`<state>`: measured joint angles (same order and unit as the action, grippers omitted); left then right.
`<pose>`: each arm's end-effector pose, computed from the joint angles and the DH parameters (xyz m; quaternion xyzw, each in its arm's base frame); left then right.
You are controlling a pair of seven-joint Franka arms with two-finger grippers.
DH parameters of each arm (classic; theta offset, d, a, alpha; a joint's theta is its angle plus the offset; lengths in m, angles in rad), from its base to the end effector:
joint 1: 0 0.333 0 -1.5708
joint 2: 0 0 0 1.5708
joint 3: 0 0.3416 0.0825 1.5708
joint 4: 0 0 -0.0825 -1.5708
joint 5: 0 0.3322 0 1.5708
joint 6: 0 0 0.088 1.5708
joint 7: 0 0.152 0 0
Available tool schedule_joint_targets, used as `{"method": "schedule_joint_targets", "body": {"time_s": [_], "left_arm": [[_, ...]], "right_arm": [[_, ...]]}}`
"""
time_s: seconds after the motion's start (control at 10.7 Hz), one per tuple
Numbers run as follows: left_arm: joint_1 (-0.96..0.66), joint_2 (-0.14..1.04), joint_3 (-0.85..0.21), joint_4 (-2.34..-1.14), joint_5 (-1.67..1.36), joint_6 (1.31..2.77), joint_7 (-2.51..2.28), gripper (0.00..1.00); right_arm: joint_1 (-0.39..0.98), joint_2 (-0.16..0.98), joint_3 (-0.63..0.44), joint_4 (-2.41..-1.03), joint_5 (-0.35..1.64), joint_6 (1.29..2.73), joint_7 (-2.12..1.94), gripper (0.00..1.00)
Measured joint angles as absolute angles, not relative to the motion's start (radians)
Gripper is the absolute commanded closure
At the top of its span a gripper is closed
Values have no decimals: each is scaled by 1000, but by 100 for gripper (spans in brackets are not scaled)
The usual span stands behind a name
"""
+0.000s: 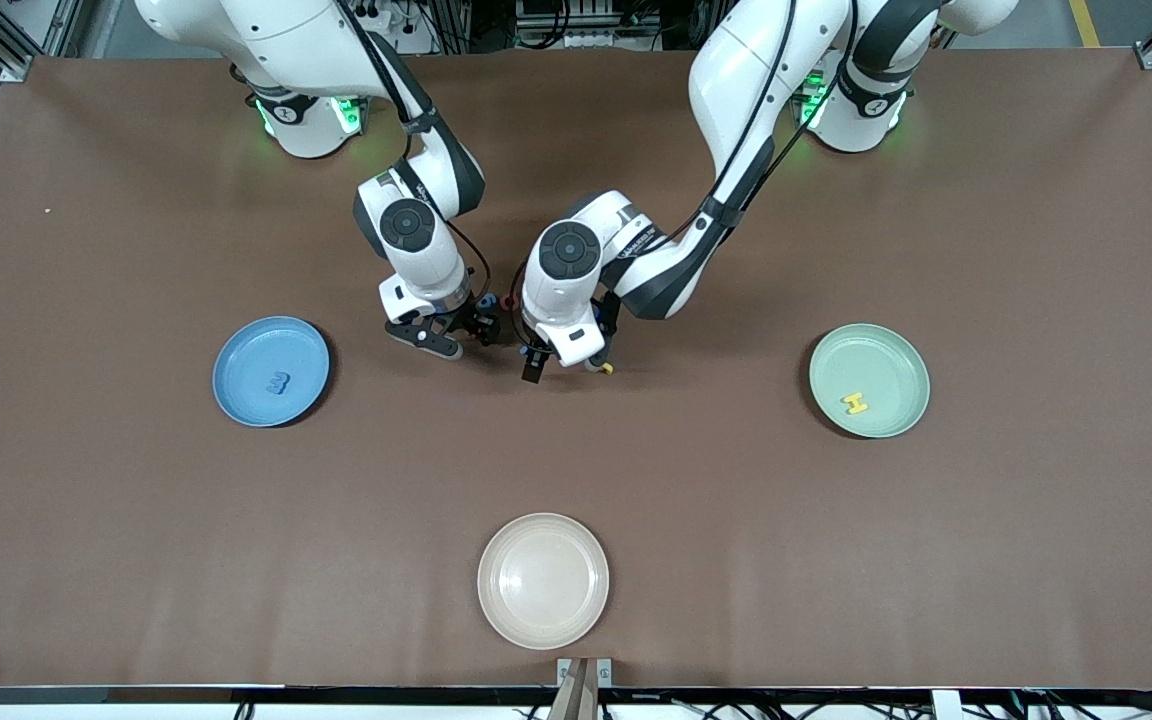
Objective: Sort upper and lower case letters into plates
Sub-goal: 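Grasp the blue M with the left gripper while the right gripper grasps the w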
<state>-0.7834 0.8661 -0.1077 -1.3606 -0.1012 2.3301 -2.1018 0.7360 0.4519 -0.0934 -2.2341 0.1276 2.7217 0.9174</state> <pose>0.4695 -0.5604 0.2152 0.7868 0.6099 -0.0742 0.0588 0.4318 0.3195 0.1946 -0.9818 0.1889 -0.0093 0.0188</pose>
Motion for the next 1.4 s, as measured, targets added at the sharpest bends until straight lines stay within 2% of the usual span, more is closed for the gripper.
{"method": "schedule_joint_targets", "body": {"time_s": [0.19,0.37,0.47,0.84,1.03,1.12,1.4], "left_arm": [[-786,882,-108,-1359,-101,2335,-2102,0],[-789,892,-114,-1358,-101,2335,-2102,5],[-789,896,-122,-1357,-101,2337,-2102,6],[-791,925,-132,-1356,-101,2377,-2102,16],[-791,933,-132,-1354,-101,2385,-2102,23],[-791,935,-132,-1352,-101,2386,-2102,25],[-791,937,-133,-1348,-101,2387,-2102,32]], "right_arm": [[737,451,-93,-2233,128,2718,907,32],[737,450,-93,-2231,128,2710,888,36],[737,449,-93,-2230,128,2705,884,43],[738,447,-93,-2228,128,2699,879,51],[738,446,-93,-2228,128,2698,876,61],[738,445,-92,-2227,128,2698,876,71],[738,439,-93,-2226,128,2688,875,74]]}}
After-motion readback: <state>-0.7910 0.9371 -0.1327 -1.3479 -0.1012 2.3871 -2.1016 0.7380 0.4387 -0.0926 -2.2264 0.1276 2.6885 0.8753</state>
